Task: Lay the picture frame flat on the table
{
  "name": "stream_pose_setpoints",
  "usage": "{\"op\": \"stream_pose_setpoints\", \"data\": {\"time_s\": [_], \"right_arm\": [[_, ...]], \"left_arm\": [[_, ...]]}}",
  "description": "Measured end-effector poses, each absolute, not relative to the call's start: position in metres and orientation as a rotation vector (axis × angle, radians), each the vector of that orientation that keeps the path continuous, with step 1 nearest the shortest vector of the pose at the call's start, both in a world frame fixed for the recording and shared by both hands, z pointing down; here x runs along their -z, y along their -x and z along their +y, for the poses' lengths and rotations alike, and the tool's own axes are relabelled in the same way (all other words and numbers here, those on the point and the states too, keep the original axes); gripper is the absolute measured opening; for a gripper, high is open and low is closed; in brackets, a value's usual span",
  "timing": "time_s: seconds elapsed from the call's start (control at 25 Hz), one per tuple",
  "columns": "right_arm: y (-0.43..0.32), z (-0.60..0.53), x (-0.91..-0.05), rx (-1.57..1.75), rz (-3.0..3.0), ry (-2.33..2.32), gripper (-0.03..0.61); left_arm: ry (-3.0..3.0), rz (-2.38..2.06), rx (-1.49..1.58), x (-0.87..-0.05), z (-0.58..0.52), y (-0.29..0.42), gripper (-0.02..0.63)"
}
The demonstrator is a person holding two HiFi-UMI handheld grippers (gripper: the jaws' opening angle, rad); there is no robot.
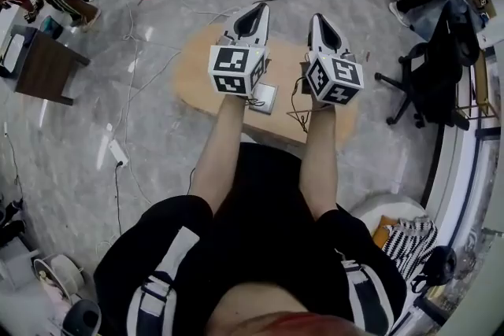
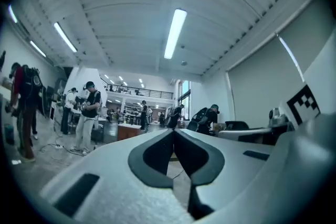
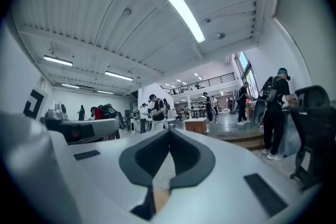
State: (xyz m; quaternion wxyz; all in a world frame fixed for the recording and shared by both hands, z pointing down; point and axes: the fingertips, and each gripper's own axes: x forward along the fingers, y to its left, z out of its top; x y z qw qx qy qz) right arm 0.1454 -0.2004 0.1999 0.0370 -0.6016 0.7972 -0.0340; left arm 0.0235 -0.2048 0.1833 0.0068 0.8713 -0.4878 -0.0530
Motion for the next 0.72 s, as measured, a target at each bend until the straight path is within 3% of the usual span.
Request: {"op": "stream_pose_setpoints", "data": {"time_s": [0.72], "right_arm": [[-0.144,-0.220,-0.189,0.048,2.432,1.890,0.011]], "left_arm": [[-2.648,-1.669,0.136,-0.178,-0.229,0.004,0.009]]}}
